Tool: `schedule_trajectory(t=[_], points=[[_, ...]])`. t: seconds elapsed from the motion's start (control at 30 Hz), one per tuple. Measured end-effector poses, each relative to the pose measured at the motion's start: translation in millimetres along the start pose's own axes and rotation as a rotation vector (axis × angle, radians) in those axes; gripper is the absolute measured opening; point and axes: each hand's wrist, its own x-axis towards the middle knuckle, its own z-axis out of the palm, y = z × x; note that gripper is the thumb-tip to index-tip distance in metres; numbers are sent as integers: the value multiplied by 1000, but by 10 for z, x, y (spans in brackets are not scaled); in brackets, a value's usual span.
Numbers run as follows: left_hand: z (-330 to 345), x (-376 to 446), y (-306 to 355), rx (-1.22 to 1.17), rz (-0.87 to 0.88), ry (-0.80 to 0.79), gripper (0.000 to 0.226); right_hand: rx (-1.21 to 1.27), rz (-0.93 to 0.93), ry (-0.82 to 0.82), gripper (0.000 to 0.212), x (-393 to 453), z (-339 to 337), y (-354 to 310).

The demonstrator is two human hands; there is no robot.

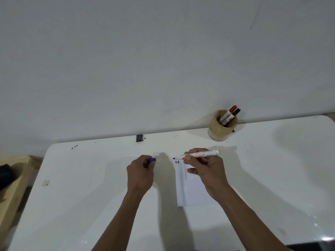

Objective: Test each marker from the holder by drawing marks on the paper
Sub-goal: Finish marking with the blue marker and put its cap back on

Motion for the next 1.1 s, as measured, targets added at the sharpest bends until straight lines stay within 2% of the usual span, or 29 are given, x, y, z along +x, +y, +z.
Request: schedule_trajectory(t=[0.17,0.33,0.6,0.8,1.1], points=[[-255,-401,203,-571,-58,-83,12,-73,-122,-11,11,-195,276,-153],[-420,-653,224,-783,-46,-103,16,-81,-211,-7,10,-438,461,-224],[-610,-877,91,-760,-2,-158,17,-128,-233,-2,9,-802,581,-95],[-687,-1001,7,-595,90,-235,16,-143,-200,29,12,-991,604,24],[-648,-944,66,-571,149,-359,13,-75,-148,12,15,-1030,408,-10]])
